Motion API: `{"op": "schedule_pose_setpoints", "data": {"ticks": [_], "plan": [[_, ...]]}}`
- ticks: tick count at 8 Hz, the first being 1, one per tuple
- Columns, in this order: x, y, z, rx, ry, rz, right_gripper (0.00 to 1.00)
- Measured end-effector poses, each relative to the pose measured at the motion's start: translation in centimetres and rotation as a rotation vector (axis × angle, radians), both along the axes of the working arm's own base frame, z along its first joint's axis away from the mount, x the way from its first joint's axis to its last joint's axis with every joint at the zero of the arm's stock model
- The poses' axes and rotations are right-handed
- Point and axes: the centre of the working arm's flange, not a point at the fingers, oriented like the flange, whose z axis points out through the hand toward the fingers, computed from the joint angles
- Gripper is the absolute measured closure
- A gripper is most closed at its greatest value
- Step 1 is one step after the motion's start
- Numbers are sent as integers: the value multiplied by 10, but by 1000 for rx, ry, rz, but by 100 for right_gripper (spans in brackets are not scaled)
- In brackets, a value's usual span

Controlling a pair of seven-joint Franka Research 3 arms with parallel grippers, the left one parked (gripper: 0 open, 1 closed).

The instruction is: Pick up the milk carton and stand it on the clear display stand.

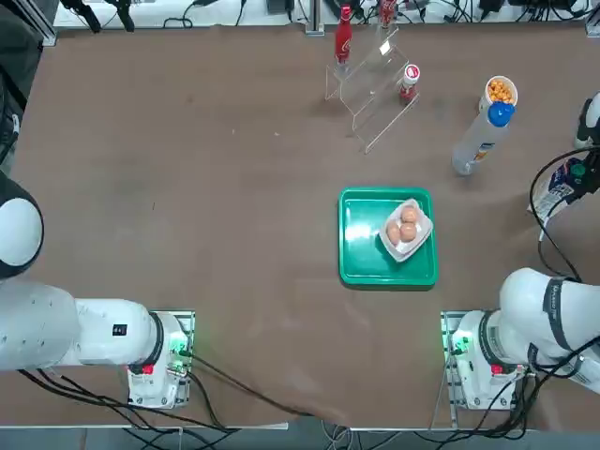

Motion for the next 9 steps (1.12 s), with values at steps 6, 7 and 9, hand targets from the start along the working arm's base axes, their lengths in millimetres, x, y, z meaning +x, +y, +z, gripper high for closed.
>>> {"op": "schedule_pose_setpoints", "data": {"ticks": [6, 7, 9], "plan": [[4, 0, -8, 2, -7, 8, 42], [6, -1, -4, -4, -15, 9, 48], [15, -6, 15, -30, -51, 10, 53]]}}
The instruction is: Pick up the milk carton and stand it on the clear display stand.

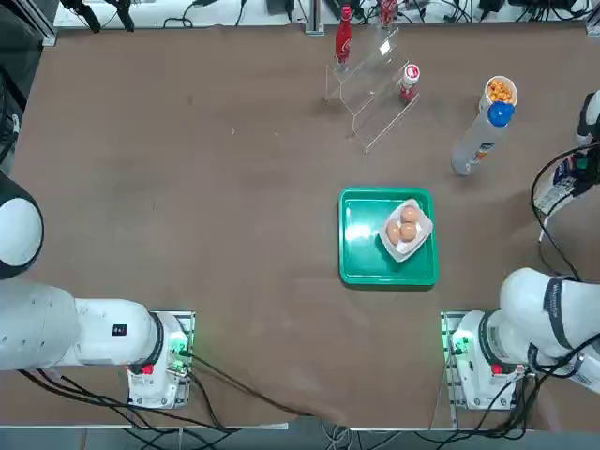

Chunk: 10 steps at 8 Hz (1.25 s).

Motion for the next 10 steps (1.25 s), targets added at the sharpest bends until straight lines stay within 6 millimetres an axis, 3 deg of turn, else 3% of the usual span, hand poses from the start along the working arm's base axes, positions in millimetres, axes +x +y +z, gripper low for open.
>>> {"op": "schedule_pose_setpoints", "data": {"ticks": [2, 4, 8, 10], "plan": [[17, -6, 44, -33, -19, -2, 56], [52, 7, 110, -56, -9, -5, 56], [122, 82, 212, -67, -42, -94, 56], [145, 122, 241, -54, -42, -170, 56]]}}
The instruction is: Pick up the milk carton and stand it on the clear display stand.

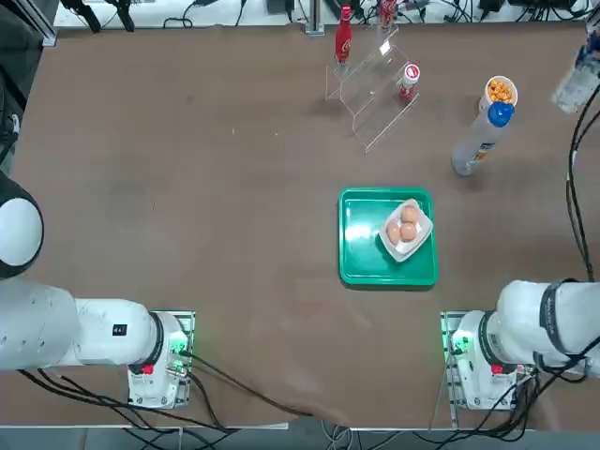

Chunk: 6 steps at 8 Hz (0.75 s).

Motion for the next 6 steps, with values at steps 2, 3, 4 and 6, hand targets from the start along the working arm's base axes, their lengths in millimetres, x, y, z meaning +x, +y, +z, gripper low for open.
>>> {"op": "schedule_pose_setpoints", "data": {"ticks": [2, 3, 4, 6], "plan": [[24, 42, 9, 9, -8, -74, 56], [32, 58, 9, 40, -15, -117, 56], [37, 70, 11, 76, -27, -166, 56], [44, 99, 16, 115, -59, -258, 56]]}}
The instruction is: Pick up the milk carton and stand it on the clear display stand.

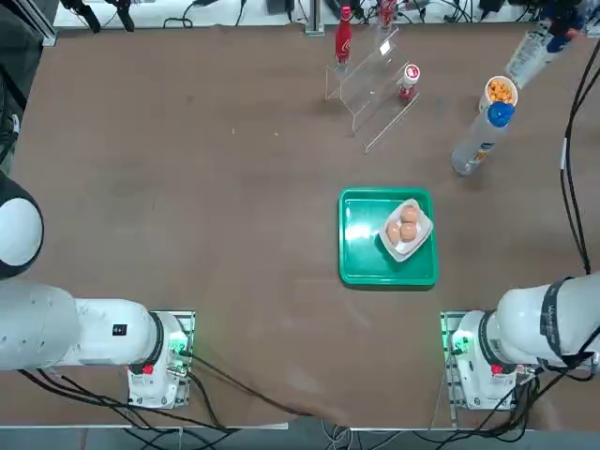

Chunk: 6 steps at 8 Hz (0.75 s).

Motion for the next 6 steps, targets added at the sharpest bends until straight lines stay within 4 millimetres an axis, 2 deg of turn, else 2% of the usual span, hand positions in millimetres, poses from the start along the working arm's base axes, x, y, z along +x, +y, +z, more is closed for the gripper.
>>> {"op": "schedule_pose_setpoints", "data": {"ticks": [3, 6], "plan": [[17, 53, 2, 49, -3, -86, 56], [37, 103, -17, 45, 8, -162, 56]]}}
